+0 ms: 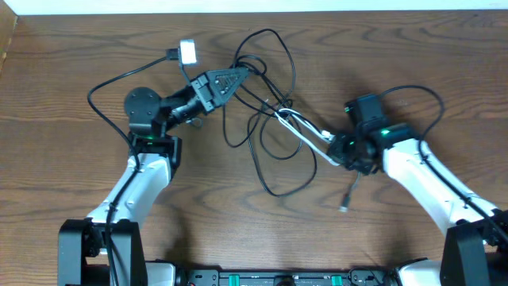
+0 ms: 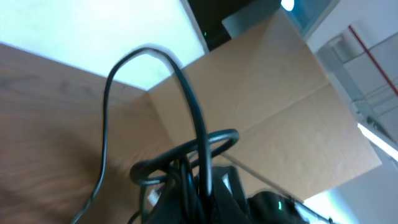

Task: Untangle cables

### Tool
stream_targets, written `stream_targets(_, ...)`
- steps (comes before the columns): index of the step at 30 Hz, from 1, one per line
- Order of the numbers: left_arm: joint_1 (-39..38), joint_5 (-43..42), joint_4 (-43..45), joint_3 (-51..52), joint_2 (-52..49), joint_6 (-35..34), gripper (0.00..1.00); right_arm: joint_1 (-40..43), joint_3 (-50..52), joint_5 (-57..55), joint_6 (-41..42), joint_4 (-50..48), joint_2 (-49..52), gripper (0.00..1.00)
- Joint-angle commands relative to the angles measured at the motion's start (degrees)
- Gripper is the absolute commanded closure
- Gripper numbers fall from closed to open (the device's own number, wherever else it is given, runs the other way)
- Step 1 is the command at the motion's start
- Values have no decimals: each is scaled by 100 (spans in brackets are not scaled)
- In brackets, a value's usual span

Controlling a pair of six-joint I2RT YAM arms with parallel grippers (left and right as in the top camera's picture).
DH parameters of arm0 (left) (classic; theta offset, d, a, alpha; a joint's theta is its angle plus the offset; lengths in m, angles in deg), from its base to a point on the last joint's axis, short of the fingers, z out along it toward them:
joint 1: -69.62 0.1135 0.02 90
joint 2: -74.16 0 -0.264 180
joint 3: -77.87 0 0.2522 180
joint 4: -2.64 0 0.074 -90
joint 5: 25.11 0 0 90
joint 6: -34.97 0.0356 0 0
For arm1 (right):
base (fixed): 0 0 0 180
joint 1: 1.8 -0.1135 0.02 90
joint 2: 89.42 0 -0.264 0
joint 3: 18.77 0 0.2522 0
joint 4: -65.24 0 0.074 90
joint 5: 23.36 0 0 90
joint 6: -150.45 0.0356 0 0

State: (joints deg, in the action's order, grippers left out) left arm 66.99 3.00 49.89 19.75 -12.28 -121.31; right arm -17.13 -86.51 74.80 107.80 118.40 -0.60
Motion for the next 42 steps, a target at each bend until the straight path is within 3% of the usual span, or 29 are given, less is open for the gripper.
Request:
stream_targets(1, 525, 52, 229, -199, 125, -46, 92, 789, 192, -1434, -376, 348, 79, 99)
stream_targets(6, 887, -184, 105, -199, 125, -46, 92, 1939, 190, -1294, -431, 518, 74, 99)
stream_targets(9, 942, -181, -262, -199, 125, 7, 92, 2636, 190, -907, -1049, 520, 74, 99)
stream_targets(18, 960, -184, -828, -199, 125, 675, 92, 3530, 190, -1255, -1331, 520, 74, 99)
stream_targets(24, 968, -221, -835, -199, 122, 946, 93, 4221, 190, -1508, -977, 520, 74, 99)
stream_targets(29, 874, -568, -876, -199, 120, 1067, 92, 4636, 190, 61, -1174, 459, 74, 99)
stream_targets(37, 415, -758, -870, -199, 120, 1589, 92, 4511, 190, 664, -1720, 348, 74, 98)
stream_targets(38, 387, -754, -870, -199, 120, 1587, 92, 4492, 192, 916, -1884, 326, 74, 97)
stream_targets(40, 339, -686, -870, -199, 120, 1322, 92, 4387, 190, 2004, -2472, 240, 74, 83)
stream_targets(42, 341, -601, -868, -199, 120, 1012, 92, 4277, 192, 2900, -3106, 94, 74, 78)
